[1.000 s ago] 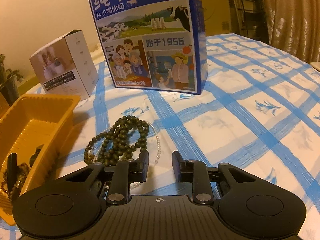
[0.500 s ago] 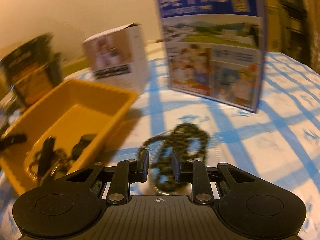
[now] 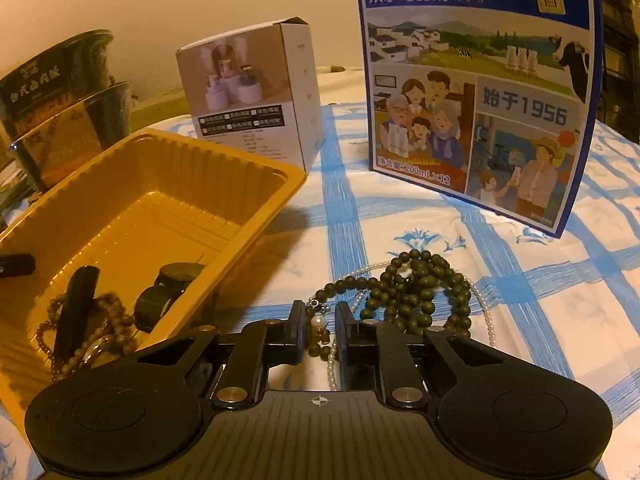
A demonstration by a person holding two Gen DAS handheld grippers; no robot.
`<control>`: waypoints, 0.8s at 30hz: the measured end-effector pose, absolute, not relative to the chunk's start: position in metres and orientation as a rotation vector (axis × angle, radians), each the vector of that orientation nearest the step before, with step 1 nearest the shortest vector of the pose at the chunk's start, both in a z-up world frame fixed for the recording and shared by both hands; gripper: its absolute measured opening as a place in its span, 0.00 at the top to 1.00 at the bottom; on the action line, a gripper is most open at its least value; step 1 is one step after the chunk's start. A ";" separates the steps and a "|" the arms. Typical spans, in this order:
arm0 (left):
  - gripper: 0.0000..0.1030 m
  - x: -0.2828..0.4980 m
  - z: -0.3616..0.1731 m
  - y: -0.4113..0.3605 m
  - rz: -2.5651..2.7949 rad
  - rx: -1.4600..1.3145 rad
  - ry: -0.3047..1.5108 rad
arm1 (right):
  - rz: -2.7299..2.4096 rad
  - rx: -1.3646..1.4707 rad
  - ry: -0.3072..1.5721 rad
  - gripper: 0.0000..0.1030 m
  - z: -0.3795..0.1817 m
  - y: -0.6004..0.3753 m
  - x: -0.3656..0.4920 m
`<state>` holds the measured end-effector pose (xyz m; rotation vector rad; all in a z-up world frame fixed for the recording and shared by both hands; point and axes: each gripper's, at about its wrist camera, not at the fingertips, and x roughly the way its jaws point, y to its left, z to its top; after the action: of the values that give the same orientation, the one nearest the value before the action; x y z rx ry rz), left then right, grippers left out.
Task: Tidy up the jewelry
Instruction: 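Move the right gripper to the green bead strands and grasp one, then lift the green bead strand into the tray and open the right gripper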
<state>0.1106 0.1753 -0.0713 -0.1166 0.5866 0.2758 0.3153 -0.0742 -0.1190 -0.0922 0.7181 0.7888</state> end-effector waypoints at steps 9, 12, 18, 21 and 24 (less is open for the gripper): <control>0.97 0.110 -0.071 0.175 0.275 -0.120 0.586 | 0.795 -0.062 0.677 1.00 -0.117 -0.083 0.304; 0.97 0.110 -0.072 0.175 0.276 -0.119 0.585 | 0.797 -0.019 0.669 1.00 -0.109 -0.091 0.303; 0.97 0.111 -0.072 0.175 0.277 -0.121 0.585 | 0.802 -0.023 0.696 0.99 -0.102 -0.091 0.310; 0.97 0.111 -0.072 0.175 0.277 -0.121 0.585 | 0.805 -0.046 0.696 0.94 -0.107 -0.085 0.310; 0.97 0.111 -0.071 0.175 0.275 -0.121 0.586 | 0.802 -0.068 0.714 0.92 -0.115 -0.077 0.312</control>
<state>0.1107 0.1755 -0.0715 -0.1215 0.5858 0.2754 0.3124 -0.0773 -0.1153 -0.0675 0.7143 0.8024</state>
